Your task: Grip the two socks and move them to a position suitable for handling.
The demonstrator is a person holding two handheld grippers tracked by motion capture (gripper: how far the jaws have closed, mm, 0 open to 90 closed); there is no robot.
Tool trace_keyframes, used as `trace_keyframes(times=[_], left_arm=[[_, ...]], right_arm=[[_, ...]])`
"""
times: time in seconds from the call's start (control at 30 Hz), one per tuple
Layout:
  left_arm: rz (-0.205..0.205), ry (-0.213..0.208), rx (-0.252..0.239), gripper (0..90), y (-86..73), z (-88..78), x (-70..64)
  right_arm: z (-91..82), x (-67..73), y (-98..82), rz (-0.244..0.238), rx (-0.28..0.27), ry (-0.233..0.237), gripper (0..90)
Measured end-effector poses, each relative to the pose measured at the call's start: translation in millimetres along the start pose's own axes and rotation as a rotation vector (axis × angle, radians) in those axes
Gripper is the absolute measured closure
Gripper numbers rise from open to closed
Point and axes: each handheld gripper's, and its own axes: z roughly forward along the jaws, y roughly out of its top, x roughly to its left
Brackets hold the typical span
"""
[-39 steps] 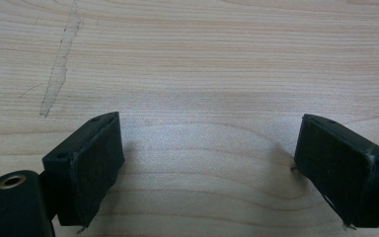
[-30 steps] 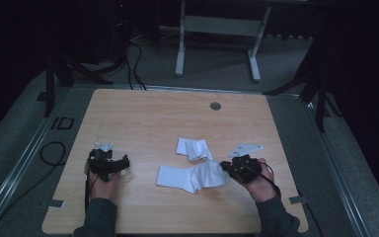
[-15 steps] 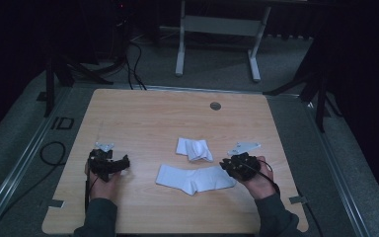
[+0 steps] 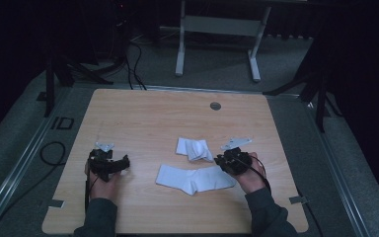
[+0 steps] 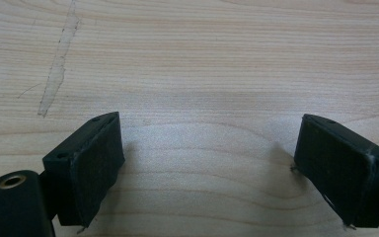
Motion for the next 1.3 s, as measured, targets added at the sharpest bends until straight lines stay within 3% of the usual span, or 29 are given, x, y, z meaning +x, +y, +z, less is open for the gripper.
trace_keyframes(times=[0.5, 0.93, 1.3], left_arm=[[0.0, 0.0, 0.001, 11.4, 0.0, -0.1, 0.0], [0.0, 0.0, 0.001, 11.4, 0.0, -0.1, 0.0], [0.0, -0.001, 0.001, 11.4, 0.0, -0.1, 0.0]], right_arm=[[17.9, -0.5, 18.8, 0.001, 0.002, -0.009, 77.0], [46.9, -4.0, 40.1, 0.014, 0.017, -0.019, 75.6], [74.7, -12.9, 49.0, 0.077, 0.053, -0.025, 67.9]])
